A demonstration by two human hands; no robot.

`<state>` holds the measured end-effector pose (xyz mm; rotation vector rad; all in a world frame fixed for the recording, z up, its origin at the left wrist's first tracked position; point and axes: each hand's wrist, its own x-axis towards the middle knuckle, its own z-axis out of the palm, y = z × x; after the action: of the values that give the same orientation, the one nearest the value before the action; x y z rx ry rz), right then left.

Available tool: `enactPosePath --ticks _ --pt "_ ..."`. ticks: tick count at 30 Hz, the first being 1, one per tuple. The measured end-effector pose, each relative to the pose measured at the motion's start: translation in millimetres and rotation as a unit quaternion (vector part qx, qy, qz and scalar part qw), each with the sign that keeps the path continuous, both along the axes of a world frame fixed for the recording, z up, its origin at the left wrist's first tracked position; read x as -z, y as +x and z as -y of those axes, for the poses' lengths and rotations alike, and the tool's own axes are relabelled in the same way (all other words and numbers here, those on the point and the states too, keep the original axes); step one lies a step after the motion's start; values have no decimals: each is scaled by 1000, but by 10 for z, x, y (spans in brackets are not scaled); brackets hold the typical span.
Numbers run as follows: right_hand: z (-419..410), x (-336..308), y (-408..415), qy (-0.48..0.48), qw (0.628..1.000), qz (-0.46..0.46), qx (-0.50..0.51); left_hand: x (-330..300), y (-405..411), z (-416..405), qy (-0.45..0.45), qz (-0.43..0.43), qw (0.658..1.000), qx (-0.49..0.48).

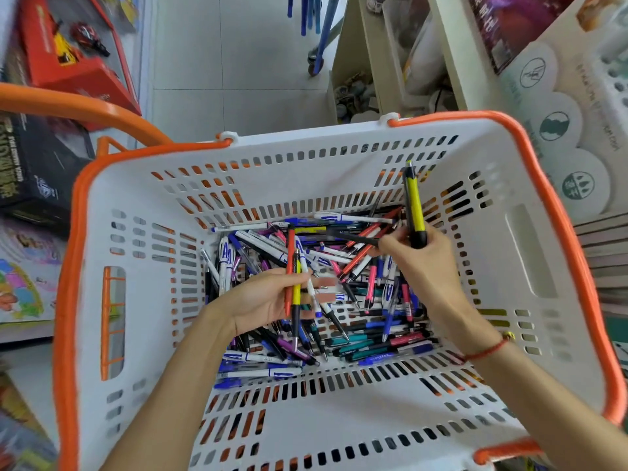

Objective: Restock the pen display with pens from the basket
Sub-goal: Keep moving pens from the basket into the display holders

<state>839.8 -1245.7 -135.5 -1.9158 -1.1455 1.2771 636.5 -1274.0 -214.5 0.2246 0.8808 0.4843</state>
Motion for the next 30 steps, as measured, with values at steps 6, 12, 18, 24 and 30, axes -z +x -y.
enactPosePath --ticks 6,12,18,24,30 --pt "271 196 -18 -136 974 9 -180 89 100 -28 -7 -49 993 -111" --pt "405 232 -97 -213 931 -10 -295 72 105 -22 2 -58 993 -99" --pt "58 34 -31 -91 955 -14 -282 43 74 -6 24 -8 1000 2" --pt "-371 48 -77 -2 870 55 -490 -42 61 51 55 77 961 258" --pt "-385 165 -139 -142 782 62 -604 -79 -8 50 55 134 941 307"
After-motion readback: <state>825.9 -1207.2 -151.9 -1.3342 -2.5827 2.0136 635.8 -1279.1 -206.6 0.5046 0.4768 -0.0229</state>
